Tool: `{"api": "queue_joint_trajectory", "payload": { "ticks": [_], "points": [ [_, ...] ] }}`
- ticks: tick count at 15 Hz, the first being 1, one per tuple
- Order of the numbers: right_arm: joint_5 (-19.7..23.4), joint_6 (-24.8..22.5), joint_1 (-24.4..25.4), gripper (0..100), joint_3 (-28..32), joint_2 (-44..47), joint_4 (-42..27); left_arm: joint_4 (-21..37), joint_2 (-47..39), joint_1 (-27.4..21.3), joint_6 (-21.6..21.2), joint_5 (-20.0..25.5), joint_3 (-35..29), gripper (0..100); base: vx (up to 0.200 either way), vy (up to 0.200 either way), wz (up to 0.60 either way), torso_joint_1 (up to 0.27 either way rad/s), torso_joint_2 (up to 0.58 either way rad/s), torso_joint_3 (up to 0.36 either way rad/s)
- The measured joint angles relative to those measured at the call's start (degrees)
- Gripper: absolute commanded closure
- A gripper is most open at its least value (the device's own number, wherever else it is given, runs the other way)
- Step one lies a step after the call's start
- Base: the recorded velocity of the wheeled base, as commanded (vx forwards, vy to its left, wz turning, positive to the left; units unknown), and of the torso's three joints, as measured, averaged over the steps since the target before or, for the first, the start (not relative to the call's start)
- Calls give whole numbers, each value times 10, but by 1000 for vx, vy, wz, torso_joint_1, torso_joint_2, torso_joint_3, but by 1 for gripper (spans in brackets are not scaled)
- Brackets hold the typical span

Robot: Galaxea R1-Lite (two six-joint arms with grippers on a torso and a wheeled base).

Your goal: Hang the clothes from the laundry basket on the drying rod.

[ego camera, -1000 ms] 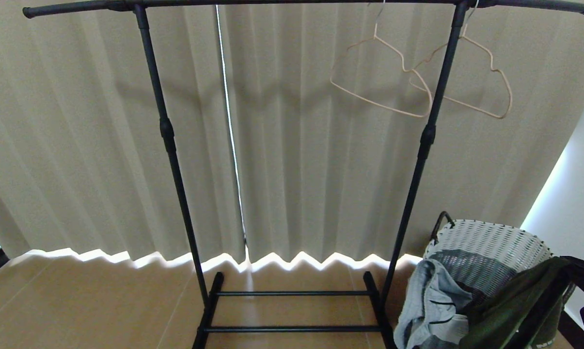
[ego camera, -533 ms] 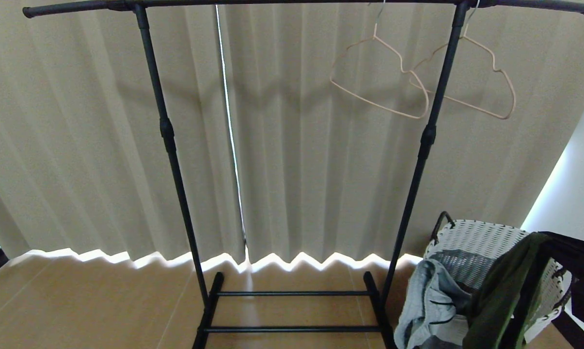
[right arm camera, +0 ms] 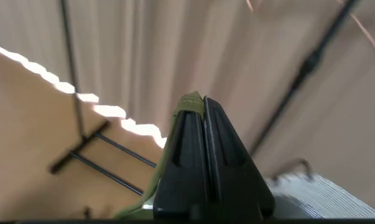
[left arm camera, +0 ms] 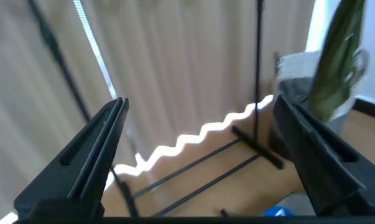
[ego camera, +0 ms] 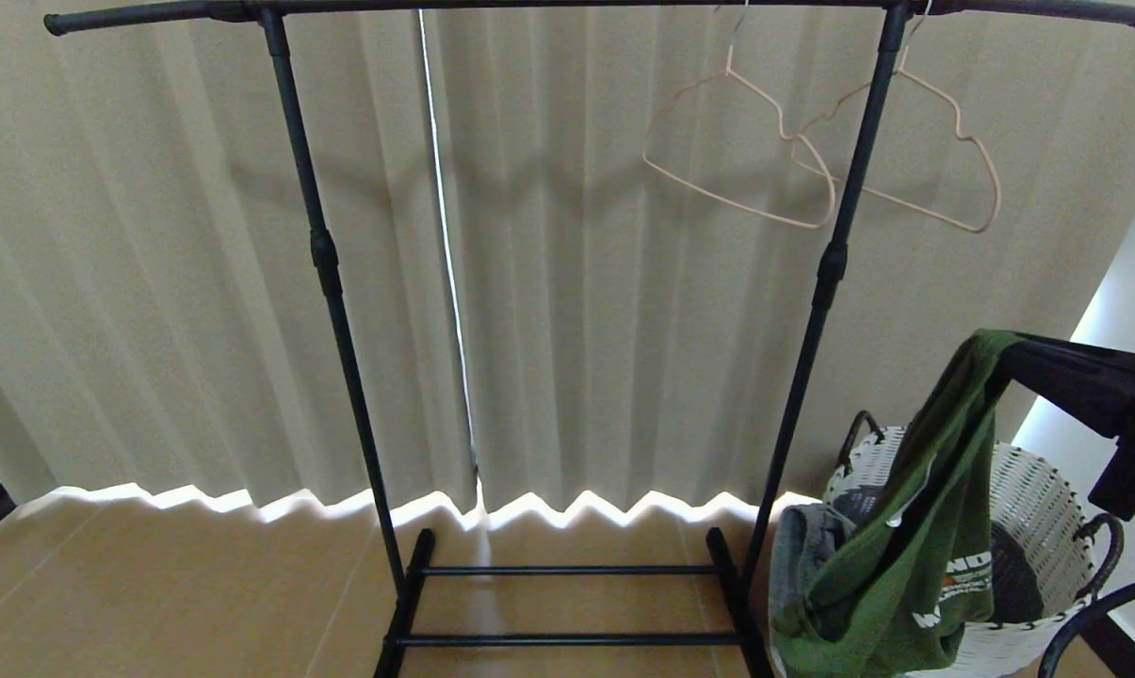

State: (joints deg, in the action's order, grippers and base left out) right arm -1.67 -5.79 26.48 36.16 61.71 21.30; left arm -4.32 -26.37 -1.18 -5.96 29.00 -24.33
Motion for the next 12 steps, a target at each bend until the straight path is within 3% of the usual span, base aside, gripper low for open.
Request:
{"api": "queue_joint_trajectory", "payload": {
  "ticks": [2,4,8,10,12],
  "points": [
    [7,6,2,100,23,7,0,-7,-86,-48,6,5,-61,0,0,0,0,0,0,0],
    [18,7,4,100,38,10,0,-9,-158,-140,9,-25,-97,0,0,0,0,0,0,0],
    [30,7,16,100,45,12,1,-78,-321,-387,33,-217,-146,0,0,0,0,0,0,0],
    [31,7,35,100,50,12,1,-110,-411,-474,56,-289,-181,0,0,0,0,0,0,0],
    [31,7,40,100,58,12,0,-127,-497,-536,82,-323,-230,0,0,0,0,0,0,0]
  ]
}}
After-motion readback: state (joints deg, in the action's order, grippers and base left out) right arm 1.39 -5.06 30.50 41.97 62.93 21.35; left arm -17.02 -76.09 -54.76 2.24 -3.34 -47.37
